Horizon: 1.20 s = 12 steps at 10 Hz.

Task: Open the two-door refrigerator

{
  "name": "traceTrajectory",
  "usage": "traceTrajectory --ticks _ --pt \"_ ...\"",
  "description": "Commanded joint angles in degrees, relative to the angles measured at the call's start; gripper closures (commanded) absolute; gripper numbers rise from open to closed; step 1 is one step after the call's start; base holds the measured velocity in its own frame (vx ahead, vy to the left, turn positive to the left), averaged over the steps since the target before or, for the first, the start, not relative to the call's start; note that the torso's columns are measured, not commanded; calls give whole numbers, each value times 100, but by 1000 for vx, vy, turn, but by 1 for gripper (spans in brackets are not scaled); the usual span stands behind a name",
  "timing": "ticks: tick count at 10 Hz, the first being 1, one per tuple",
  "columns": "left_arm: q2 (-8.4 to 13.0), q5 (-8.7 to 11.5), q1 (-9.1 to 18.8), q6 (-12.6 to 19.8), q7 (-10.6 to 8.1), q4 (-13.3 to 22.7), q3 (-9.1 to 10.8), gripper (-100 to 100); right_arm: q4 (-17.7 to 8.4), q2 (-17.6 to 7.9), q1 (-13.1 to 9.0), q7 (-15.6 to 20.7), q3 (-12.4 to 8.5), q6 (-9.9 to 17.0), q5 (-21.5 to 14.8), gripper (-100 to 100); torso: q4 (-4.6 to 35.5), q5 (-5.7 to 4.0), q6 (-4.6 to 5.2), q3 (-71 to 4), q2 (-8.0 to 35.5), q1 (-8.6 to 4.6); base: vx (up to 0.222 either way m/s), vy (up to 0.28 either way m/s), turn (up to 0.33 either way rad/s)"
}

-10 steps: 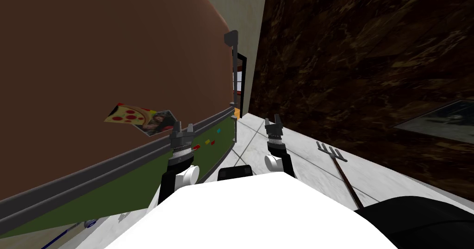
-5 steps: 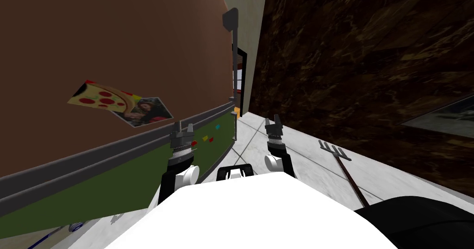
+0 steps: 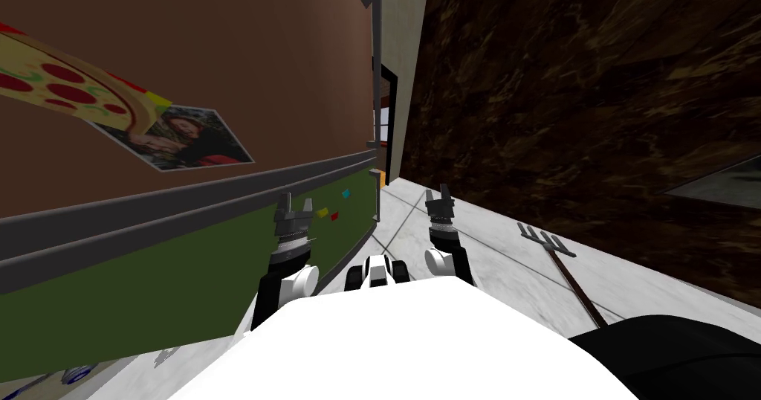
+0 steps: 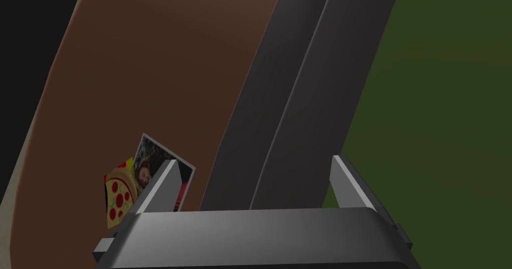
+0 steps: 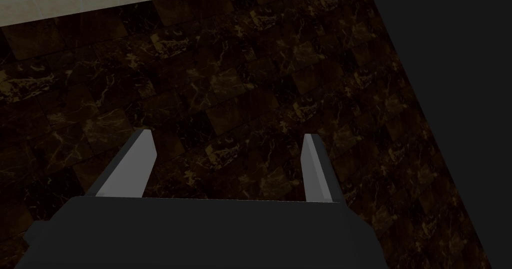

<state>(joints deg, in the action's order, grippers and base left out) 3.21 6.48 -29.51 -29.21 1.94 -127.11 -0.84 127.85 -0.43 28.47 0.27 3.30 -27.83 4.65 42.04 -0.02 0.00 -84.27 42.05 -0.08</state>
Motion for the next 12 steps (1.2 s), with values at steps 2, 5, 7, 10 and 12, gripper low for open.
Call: traceTrajectory --ticks 2,5,7,10,12 --pt "429 187 300 357 140 98 37 -100 0 0 0 0 0 0 0 0 21 0 0 -30 20 2 19 -65 31" --pt "742 427 679 801 315 199 84 -100 0 0 0 0 0 0 0 0 23 1 0 -32 19 4 39 -90 44" --pt "929 618 977 1128 454 268 122 -100 0 1 1 0 1 0 0 0 23 1 0 -31 22 4 42 -107 50" --pt "1110 828 1302 1532 607 336 163 -100 0 0 0 0 0 0 0 0 25 5 0 -27 27 18 38 -80 36" --pt "1201 939 1474 1733 688 370 185 -100 0 0 0 0 0 0 0 0 25 1 0 -27 27 2 21 -93 42"
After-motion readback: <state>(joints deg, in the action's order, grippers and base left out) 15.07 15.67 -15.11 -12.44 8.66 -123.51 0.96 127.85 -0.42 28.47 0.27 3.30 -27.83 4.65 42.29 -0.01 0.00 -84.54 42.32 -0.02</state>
